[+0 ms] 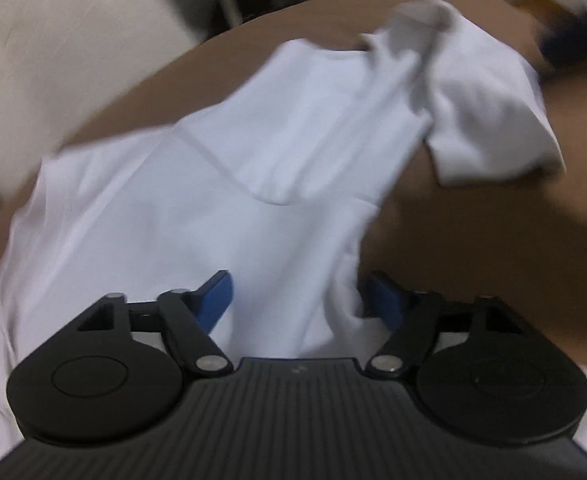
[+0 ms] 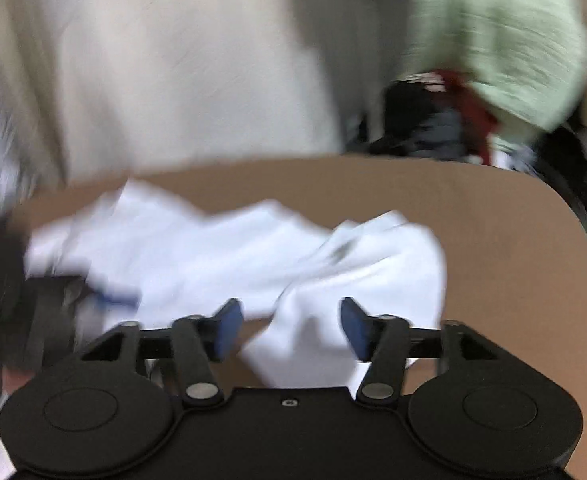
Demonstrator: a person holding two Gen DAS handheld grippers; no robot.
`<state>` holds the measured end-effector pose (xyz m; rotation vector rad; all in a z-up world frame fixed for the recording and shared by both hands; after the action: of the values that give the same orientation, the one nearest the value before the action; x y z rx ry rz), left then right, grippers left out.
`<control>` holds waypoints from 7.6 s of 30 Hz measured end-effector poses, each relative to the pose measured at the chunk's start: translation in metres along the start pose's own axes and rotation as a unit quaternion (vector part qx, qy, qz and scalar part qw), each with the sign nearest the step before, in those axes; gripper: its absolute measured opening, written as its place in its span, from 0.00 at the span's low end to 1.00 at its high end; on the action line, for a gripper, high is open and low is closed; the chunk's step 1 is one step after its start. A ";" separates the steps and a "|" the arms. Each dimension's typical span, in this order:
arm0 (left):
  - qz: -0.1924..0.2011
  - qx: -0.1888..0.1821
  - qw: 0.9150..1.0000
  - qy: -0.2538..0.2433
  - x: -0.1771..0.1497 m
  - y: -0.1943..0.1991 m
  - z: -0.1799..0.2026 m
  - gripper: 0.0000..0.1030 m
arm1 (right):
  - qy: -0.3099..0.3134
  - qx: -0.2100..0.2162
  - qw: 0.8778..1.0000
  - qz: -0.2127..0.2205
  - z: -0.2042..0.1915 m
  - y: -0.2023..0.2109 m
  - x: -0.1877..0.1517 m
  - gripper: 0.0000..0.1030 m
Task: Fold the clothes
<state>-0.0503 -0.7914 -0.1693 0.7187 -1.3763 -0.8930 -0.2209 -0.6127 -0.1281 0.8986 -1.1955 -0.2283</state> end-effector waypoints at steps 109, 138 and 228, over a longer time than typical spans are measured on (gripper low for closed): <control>0.098 0.185 0.963 0.169 -0.142 0.171 -0.238 0.60 | -0.213 -0.029 0.977 -0.019 0.006 -0.035 0.020 0.53; 0.074 0.222 0.965 0.118 -0.121 0.106 -0.259 0.04 | 0.020 0.129 0.991 0.043 -0.172 -0.040 0.022 0.62; 0.183 0.438 0.849 0.232 -0.331 0.494 -0.231 0.07 | 0.139 0.129 0.980 0.055 -0.240 0.082 -0.008 0.76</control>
<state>0.2418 -0.2757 0.0673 1.2036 -1.3693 0.2773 -0.0388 -0.4396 -0.0946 1.0484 -1.0214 0.1430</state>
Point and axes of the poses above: each gripper's, at about its wrist camera, not at the fingertips, and y roughly against the way its jaws point, z to its right, x to its top, the point moved 6 cm from there along -y, roughly the way its jaws point, and after that the axes turned 14 degrees about -x, right-handed, at the moved point
